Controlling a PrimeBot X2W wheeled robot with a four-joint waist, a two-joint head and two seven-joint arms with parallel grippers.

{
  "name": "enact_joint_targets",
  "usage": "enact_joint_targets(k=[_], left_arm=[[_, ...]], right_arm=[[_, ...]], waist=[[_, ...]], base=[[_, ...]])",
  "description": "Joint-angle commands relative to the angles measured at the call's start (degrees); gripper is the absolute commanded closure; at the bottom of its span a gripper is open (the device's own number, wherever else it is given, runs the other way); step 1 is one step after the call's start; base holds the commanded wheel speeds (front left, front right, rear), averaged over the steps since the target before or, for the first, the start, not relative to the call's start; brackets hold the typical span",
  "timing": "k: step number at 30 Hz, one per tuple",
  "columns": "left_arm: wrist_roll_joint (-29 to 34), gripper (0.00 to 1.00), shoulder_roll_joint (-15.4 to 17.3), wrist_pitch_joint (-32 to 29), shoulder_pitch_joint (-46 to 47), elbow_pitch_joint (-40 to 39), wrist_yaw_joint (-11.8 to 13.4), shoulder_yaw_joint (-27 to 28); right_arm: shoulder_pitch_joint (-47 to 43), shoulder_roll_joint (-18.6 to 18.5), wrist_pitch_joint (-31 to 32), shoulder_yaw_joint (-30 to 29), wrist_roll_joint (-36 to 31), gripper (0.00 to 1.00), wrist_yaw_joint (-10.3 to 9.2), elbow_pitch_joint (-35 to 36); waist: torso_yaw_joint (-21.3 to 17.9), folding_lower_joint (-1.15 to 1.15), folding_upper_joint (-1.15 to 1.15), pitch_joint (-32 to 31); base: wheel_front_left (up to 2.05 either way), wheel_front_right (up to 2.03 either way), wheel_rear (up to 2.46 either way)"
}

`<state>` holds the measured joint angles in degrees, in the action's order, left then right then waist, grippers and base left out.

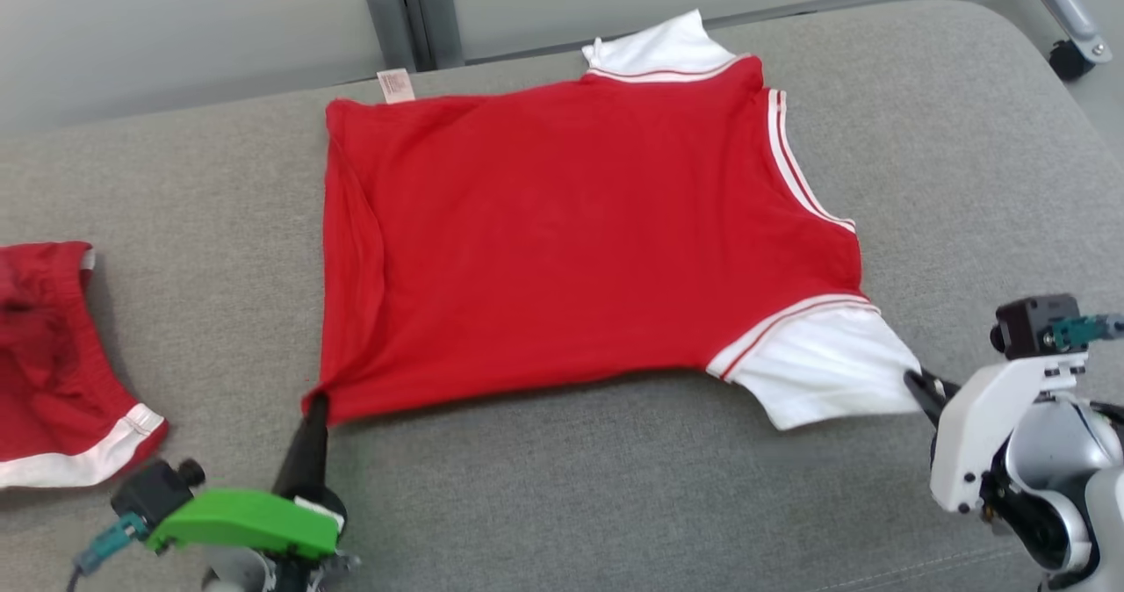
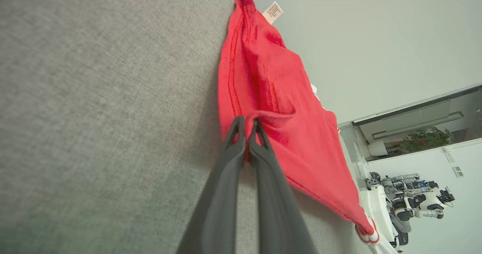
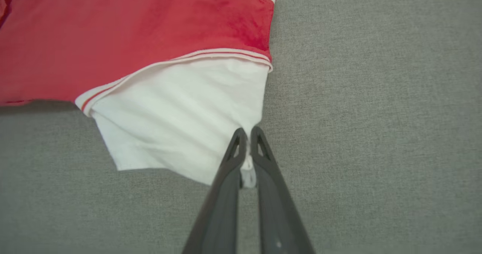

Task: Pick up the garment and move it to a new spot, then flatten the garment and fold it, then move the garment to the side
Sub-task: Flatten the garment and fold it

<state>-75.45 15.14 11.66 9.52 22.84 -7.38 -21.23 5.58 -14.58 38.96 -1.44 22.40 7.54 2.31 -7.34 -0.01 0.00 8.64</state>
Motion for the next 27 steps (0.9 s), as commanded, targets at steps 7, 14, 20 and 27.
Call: enact_joint_targets(k=[7, 14, 20, 27], left_arm=[[-3.12, 1.00, -0.41, -2.58, -7.06, 0.21, -0.13, -2.06], [-4.91, 1.00, 0.25, -6.80, -12.07, 1.01, -0.12, -4.39], [-5.33, 1.00, 0.46, -5.77, -13.53, -1.90, 0.16, -3.56], [-4.20, 1.00, -0.33, -6.36, -7.89, -5.46, 0.86, -3.42]], right_arm=[[-6.11, 0.22, 3.63, -3.00, -2.64, 1.00, -0.11, -0.60], [-12.40, -1.03, 12.14, -4.61, -2.86, 1.00, -0.11, 1.59], [-13.86, 0.51, 14.69, -6.54, -1.75, 1.00, -0.11, 7.83], [-6.51, 0.95, 10.55, -5.59, -0.86, 1.00, -0.10, 8.06]], waist=[[2.80, 0.01, 0.00, -2.89], [4.08, 0.01, 0.00, -4.30], [4.92, 0.01, 0.00, -4.38], [5.61, 0.01, 0.00, -3.63]], base=[[0.00, 0.00, 0.00], [0.00, 0.00, 0.00], [0.00, 0.00, 0.00], [0.00, 0.00, 0.00]])
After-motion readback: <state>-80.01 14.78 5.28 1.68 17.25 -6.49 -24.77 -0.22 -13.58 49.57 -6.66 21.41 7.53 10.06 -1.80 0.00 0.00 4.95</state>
